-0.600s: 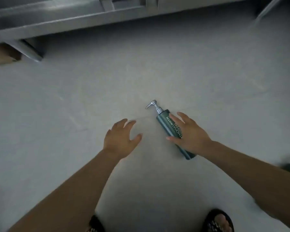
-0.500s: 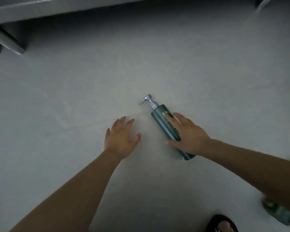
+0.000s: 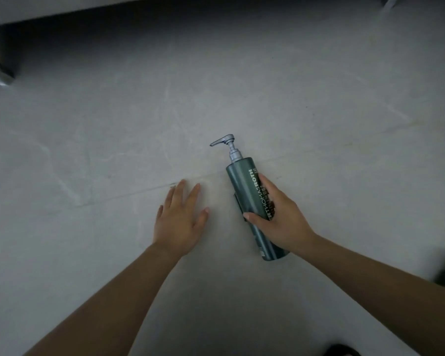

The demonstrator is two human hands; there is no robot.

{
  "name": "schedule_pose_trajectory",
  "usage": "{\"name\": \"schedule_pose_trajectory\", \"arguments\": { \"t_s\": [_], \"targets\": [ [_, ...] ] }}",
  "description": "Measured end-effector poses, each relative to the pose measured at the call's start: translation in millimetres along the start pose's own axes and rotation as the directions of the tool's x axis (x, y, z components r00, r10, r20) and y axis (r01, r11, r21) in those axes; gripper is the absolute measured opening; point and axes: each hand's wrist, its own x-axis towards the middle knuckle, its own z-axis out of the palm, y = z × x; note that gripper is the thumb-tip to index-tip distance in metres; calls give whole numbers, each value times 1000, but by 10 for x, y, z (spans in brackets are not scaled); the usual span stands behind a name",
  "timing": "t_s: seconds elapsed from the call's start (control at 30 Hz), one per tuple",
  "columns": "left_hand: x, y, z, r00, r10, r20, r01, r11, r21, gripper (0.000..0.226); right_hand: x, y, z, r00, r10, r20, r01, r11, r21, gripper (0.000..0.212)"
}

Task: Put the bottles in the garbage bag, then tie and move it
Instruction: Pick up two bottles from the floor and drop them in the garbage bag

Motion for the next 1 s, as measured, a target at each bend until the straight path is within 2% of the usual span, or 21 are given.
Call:
{"name": "schedule_pose_trajectory", "arguments": {
  "t_s": [0.17,0.33,0.4,0.53,0.63,0.7,0.8,0.9,0.97,1.0],
  "targets": [
    [103,533,-139,990,122,-73,-137,950,-281,62,-169,3,-234,995,9,-95,9,982,188,82],
    [193,1148,-327,940,329,-88,-337,865,-371,68,-529,-42,-435,975,92,-203,-13,933,359,79],
    [187,1470,-300,925,379,-37,-356,826,-438,70,-669,-54,-539,959,114,-259,-3,920,393,79],
    [56,2108,-149,879,452,154,-253,714,-653,84,-1012,-3,-729,913,159,-375,10,912,411,80],
    [-76,2422,10,829,519,207,-255,682,-686,83,-1426,213,-795,894,247,-373,-44,878,477,87],
    [-183,2518,99,784,574,236,-307,689,-657,81,-1698,374,-845,868,312,-387,-76,853,517,81],
    [-159,2557,99,735,637,233,-464,723,-512,81,-1865,602,-1081,766,411,-495,-156,865,477,67],
    [12,2657,28,692,693,202,-618,714,-329,80,-1924,844,-1452,607,433,-667,-299,901,313,55],
    [50,2739,78,668,709,224,-662,704,-257,79,-2057,1033,-1586,482,461,-745,-442,862,247,54],
    [5,2746,136,661,706,254,-669,708,-227,77,-2142,1129,-1564,447,474,-758,-522,827,209,55]
  ]
}}
